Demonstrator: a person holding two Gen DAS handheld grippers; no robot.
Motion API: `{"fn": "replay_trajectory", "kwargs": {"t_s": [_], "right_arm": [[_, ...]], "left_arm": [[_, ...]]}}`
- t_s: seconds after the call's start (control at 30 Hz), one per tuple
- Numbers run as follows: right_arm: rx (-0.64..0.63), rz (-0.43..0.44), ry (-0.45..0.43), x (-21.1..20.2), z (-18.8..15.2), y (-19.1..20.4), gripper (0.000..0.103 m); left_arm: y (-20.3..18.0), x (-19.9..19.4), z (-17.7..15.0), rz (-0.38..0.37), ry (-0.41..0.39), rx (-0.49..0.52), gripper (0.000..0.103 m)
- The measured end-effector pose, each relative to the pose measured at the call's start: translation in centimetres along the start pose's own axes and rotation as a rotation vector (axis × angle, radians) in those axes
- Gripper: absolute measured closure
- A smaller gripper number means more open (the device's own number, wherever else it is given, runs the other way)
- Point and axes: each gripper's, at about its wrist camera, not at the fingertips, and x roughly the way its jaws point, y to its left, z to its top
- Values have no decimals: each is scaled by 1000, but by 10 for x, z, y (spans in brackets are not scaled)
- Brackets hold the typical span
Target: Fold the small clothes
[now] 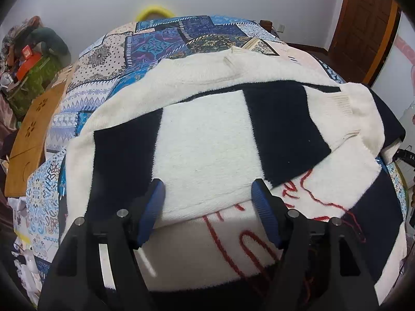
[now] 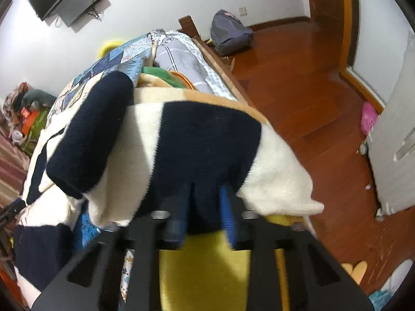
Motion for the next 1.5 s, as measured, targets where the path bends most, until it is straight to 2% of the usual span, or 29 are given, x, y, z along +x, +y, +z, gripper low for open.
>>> {"fn": "replay_trajectory", "kwargs": {"t_s": [0.1,0.2,0.3,0.53,0.67,0.8,0.93,1.07,1.2,1.23,1.37,1.43,1.5], "right_arm": [[-32,-17,-20,-10,5,4,94],[-76,-33,-86,-30,18,15,94],[-123,-8,-160,-55,40,38,94],[-302,121,-310,-109,79,134,94],[-398,220,-345,-114,88,194,94],[-505,304,-307,-95,77,255,94],[-594,373,-204,-56,47,304,94],[-650,416,-81,-16,18,336,93],[-697,442,33,9,-9,357,87],[-712,445,53,10,-13,360,83],[-733,454,23,-5,-16,359,74],[-720,450,-18,-17,-11,346,65],[-703,424,-54,-25,-3,333,60]], "left_arm": [[2,-4,0,-10,-7,-3,34],[6,-13,-1,-7,-25,-7,34],[15,-24,-2,6,-52,-11,34],[40,-51,-8,6,-108,-59,34],[56,-65,-14,19,-132,-81,34],[72,-75,-24,16,-144,-111,34],[84,-80,-34,34,-142,-119,33],[92,-79,-44,39,-125,-125,33],[94,-76,-48,43,-112,-130,33],[94,-75,-48,41,-110,-133,33],[90,-74,-40,31,-111,-131,33],[85,-74,-33,20,-115,-125,33],[74,-74,-22,4,-123,-111,28]]}}
